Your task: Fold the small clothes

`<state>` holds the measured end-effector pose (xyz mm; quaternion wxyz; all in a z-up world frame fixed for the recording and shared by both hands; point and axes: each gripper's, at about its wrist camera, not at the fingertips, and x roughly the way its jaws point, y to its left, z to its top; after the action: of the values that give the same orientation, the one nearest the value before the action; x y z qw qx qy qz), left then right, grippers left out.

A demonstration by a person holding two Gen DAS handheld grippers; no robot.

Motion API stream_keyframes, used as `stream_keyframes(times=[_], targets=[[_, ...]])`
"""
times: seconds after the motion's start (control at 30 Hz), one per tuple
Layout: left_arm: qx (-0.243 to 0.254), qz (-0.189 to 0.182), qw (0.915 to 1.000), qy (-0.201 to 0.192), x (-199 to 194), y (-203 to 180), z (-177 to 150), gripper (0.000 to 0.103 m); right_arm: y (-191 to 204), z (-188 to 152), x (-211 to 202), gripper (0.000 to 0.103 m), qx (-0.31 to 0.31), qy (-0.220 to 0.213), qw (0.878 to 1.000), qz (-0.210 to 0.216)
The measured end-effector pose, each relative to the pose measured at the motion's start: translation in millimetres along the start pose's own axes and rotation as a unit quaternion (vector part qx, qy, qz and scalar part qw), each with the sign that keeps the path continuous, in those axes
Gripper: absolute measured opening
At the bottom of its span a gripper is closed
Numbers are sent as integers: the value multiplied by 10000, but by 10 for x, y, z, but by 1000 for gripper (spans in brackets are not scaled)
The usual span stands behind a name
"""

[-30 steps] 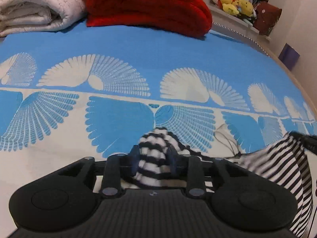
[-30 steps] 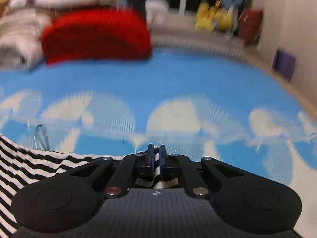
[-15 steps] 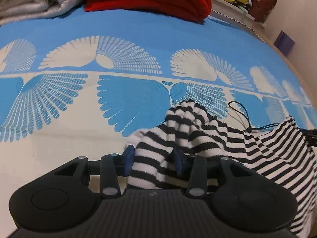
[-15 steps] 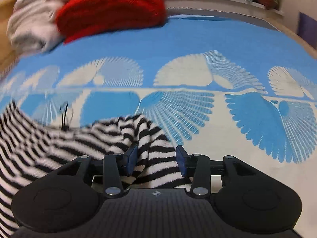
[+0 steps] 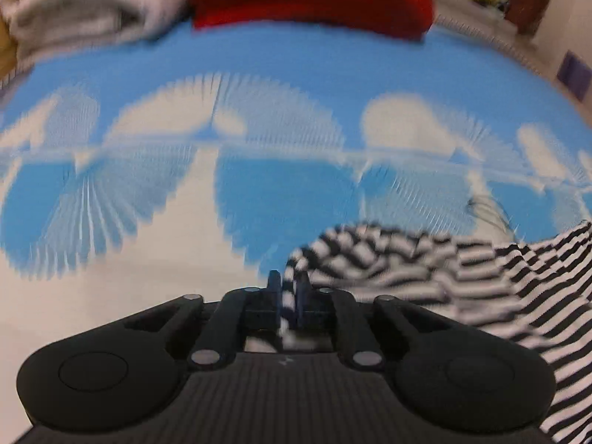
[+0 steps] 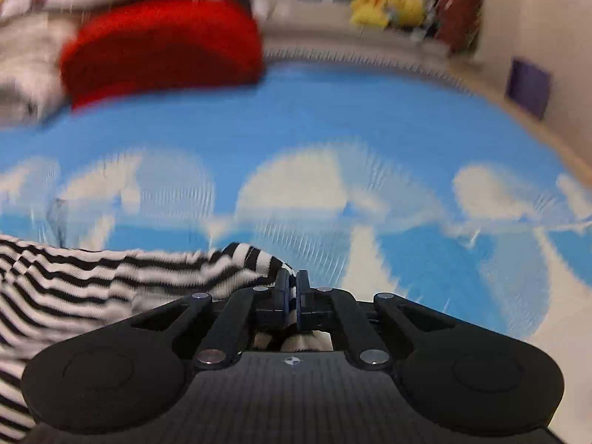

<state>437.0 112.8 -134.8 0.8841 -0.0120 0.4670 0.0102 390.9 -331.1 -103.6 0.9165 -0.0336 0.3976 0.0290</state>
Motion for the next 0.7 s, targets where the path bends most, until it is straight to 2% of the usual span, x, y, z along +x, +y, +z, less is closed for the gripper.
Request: stream_keyframes(times=[0.03, 0.1, 0.13, 0.17, 0.23, 0.27, 0.3, 0.43, 0.57, 0.63, 0.67, 0.7], targets=[[-48, -23, 10000, 23, -26, 29, 13, 16, 39, -33, 25, 4, -103, 65, 9999, -46], [-134, -99, 9999, -12, -196, 77, 83, 30, 49, 3, -71, 10, -147, -67, 9998, -122], [-185, -133, 9997, -59, -274, 116, 110, 42, 7, 51, -153, 10, -42, -158, 9998, -89], [-267, -152, 9995, -113, -375, 139, 120, 46, -76, 111, -291, 11, 181, -307, 9994, -23], [-453, -250, 9985, -171, -589, 196, 96, 46, -230, 179, -586, 23, 724, -579, 9956, 103], [-541, -301, 9980, -152, -693, 234, 59, 46, -320, 170, -759, 35, 1008, -697, 9923, 196], [-619, -327, 9975, -105, -806, 269, 10, 46, -405, 152, -930, 41, 1252, -776, 9886, 299], [-612, -327, 9972, -280, -1342, 294, -206, 46, -626, -19, -1395, 42, 1564, -719, 9841, 438], [-734, -416, 9952, -491, -1748, 365, -640, 45, -759, -459, -1643, 42, 1714, -374, 9830, 536], [-894, -432, 9938, -503, -1781, 426, -878, 44, -768, -751, -1644, 42, 1814, -94, 9820, 516], [-898, -422, 9945, -321, -1699, 441, -1015, 43, -778, -880, -1606, 42, 1890, 32, 9805, 538], [-824, -349, 9960, 63, -1594, 448, -1075, 41, -766, -1001, -1555, 42, 1938, 207, 9791, 581]])
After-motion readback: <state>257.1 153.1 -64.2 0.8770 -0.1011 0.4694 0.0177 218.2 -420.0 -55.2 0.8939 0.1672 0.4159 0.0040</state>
